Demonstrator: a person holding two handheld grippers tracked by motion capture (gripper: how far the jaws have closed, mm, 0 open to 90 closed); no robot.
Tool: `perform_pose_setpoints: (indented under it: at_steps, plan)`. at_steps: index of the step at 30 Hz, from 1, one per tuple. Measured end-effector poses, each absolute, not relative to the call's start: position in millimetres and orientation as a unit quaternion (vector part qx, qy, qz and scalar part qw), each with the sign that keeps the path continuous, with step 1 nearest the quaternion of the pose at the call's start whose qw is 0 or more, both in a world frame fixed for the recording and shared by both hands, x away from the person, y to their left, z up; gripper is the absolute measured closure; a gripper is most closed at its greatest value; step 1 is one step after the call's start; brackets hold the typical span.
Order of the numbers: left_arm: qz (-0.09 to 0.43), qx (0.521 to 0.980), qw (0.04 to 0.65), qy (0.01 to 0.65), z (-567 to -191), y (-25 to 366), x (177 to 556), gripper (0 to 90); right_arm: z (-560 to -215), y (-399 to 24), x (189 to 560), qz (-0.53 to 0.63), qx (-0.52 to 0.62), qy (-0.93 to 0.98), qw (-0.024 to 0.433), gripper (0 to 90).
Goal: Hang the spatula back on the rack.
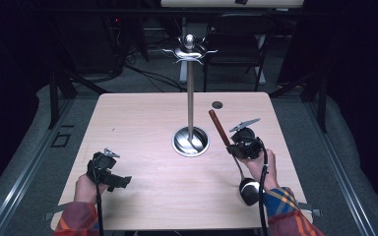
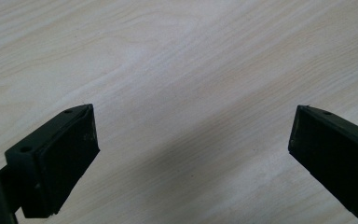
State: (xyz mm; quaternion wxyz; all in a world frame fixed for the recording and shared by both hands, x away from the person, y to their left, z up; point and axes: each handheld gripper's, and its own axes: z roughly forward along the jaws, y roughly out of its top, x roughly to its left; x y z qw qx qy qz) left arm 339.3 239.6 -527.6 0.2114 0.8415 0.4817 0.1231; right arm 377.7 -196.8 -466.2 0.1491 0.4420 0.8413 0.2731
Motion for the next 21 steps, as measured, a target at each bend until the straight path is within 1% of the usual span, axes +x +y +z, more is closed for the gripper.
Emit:
perform_pose_setpoints:
  at_steps: [21]
  plan:
    - [0.124,0.842,0.212,0.481,-527.8,239.2,339.4,1.2,-438.0,-197.1,363.5,0.341,0.424,0.821,0.174,84.3]
